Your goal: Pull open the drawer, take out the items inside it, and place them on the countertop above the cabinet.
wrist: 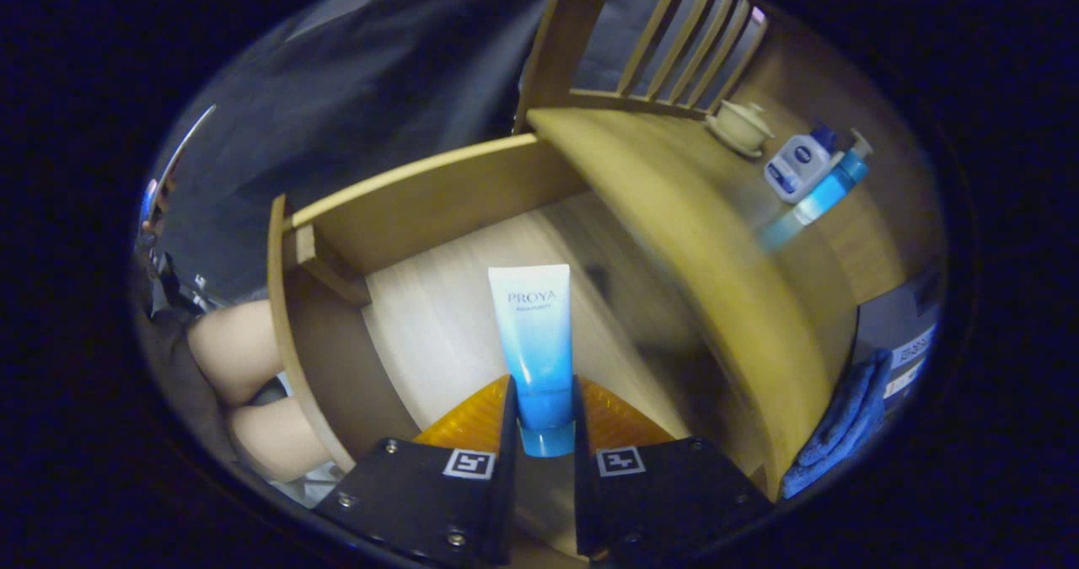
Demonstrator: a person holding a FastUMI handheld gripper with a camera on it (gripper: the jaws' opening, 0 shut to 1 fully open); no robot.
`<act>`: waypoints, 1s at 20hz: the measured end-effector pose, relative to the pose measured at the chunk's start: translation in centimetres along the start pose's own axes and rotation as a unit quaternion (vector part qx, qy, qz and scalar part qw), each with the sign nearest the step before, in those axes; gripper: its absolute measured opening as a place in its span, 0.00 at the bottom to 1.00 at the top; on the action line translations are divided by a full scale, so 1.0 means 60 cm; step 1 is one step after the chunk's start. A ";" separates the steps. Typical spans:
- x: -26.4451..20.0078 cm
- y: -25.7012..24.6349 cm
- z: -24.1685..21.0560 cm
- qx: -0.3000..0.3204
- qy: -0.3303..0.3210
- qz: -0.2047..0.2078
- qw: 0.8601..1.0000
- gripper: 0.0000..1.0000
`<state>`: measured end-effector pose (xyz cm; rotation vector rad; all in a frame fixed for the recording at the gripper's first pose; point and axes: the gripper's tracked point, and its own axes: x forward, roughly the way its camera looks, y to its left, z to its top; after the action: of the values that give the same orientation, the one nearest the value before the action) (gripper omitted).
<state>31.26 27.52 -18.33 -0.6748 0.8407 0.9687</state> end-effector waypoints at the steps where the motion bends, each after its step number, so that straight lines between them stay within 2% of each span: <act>1: -0.015 -0.007 0.010 0.015 -0.014 -0.003 1.000 0.30; 5: -0.075 -0.060 0.055 0.074 -0.075 -0.029 0.994 0.29; 8: -0.095 -0.134 0.082 0.131 -0.107 -0.082 0.982 0.29; 10: -0.090 -0.187 0.087 0.193 -0.116 -0.124 0.966 0.29; 13: -0.076 -0.256 0.083 0.254 -0.116 -0.186 0.942 0.30; 19: -0.037 -0.291 0.065 0.367 -0.100 -0.204 0.902 0.30; 20: -0.034 -0.293 0.063 0.378 -0.100 -0.202 0.898 0.34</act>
<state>47.62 22.34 -12.55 -0.0569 0.7734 0.2713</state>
